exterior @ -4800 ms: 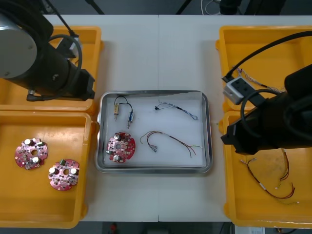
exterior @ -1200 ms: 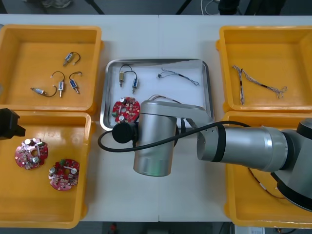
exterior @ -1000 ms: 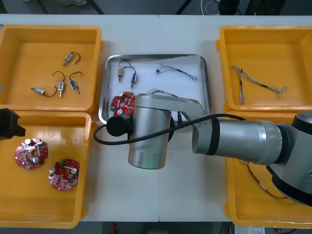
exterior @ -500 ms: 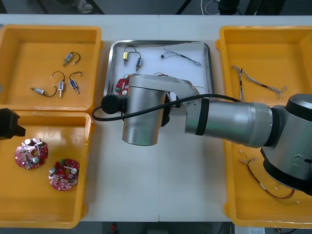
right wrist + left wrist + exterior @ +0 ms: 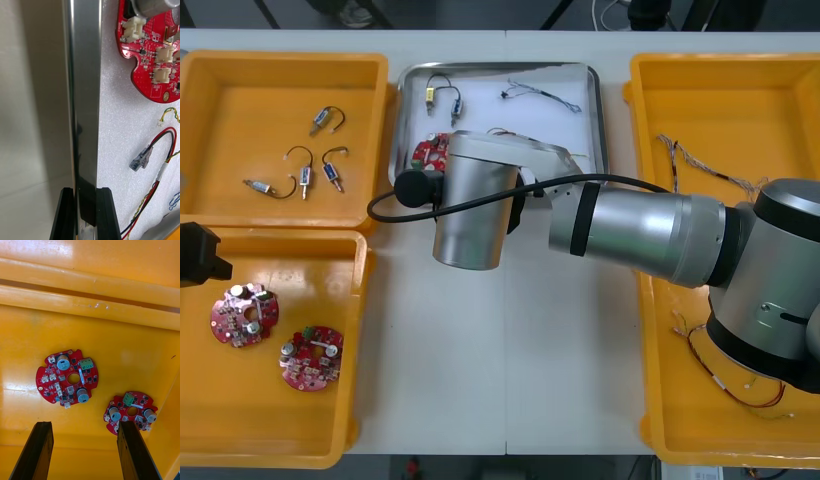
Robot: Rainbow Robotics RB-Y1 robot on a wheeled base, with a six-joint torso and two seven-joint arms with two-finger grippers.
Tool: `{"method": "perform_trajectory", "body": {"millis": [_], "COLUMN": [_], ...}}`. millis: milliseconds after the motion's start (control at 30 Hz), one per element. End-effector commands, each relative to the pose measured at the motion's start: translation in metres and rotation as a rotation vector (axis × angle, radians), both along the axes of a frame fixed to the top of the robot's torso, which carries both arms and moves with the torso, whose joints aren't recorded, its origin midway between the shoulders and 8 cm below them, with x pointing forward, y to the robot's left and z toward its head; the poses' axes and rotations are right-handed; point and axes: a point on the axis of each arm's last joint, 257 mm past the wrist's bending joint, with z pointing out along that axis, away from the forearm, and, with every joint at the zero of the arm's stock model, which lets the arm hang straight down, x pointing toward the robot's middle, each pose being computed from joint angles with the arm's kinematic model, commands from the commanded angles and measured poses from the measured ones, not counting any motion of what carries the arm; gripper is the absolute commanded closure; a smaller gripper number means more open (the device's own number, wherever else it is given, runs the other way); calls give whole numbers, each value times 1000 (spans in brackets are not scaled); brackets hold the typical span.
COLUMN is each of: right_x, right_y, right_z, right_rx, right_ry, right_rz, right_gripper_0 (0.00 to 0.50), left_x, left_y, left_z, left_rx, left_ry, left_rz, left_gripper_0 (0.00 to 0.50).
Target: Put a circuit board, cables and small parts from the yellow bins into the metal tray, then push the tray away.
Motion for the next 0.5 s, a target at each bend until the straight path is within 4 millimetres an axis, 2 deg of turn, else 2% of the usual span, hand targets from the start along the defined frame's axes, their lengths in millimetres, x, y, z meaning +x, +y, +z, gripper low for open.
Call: {"method": "perform_trajectory", "body": {"millis": [33,433,467,500], "right_x": [21,43,43,44], "right_y": [23,17,17,18], "right_z": [39,50,49,50], "right_rx": [15,58,62,65], "right_ry": [-71,-85,-82,-82], "right_rz": [49,32,27,27], "right_gripper_0": [500,500,489,427], "left_x": [-4,-4,-4,-4], "left_y": [15,15,15,15], "left_z": [14,14,14,14], "left_rx": [76,76,76,76], "left_ry": [-20,-20,-20,-20], "left_rz": [-69,-69,-69,-69], "left_gripper_0": [0,0,0,0]}}
